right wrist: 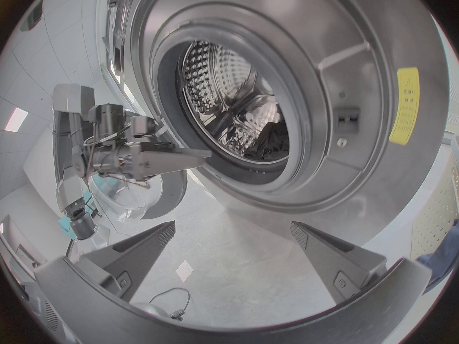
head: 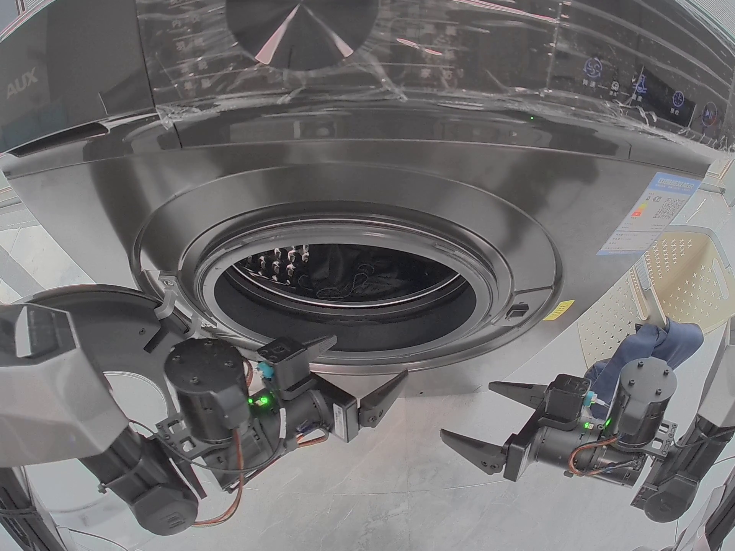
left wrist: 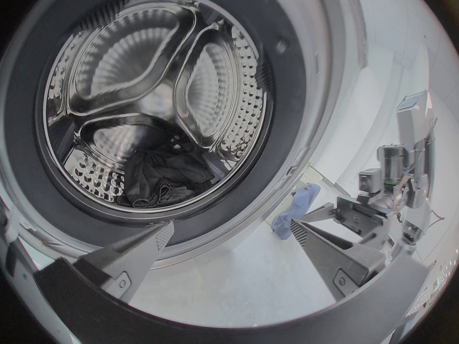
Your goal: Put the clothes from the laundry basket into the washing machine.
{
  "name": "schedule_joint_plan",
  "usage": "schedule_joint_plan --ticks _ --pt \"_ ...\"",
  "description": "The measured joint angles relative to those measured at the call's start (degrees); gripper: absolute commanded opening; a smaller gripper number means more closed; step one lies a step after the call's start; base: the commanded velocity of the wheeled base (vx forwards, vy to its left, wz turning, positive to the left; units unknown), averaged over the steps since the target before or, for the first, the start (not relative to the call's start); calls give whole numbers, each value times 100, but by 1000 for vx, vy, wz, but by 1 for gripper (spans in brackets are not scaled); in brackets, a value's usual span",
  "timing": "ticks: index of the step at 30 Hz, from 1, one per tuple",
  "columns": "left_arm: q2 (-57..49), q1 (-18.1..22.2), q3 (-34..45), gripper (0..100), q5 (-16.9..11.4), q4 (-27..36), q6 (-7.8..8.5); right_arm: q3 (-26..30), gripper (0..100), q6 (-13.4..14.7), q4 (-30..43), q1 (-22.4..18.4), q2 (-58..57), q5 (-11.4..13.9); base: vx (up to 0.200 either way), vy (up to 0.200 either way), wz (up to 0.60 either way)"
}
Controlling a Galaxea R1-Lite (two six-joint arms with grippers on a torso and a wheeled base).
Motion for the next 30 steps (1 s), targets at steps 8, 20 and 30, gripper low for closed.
schedule_joint_plan --ticks 8,20,30 --pt "-711 -202 813 100 110 -304 10 105 100 15 0 -173 -468 -158 -150 0 0" --pt "-1458 -285 1776 100 266 -717 101 605 100 20 22 -534 -1044 -508 -100 0 0" --pt "-2389 -41 2366 100 222 -695 185 784 100 -24 399 -833 -1898 -968 -80 0 0"
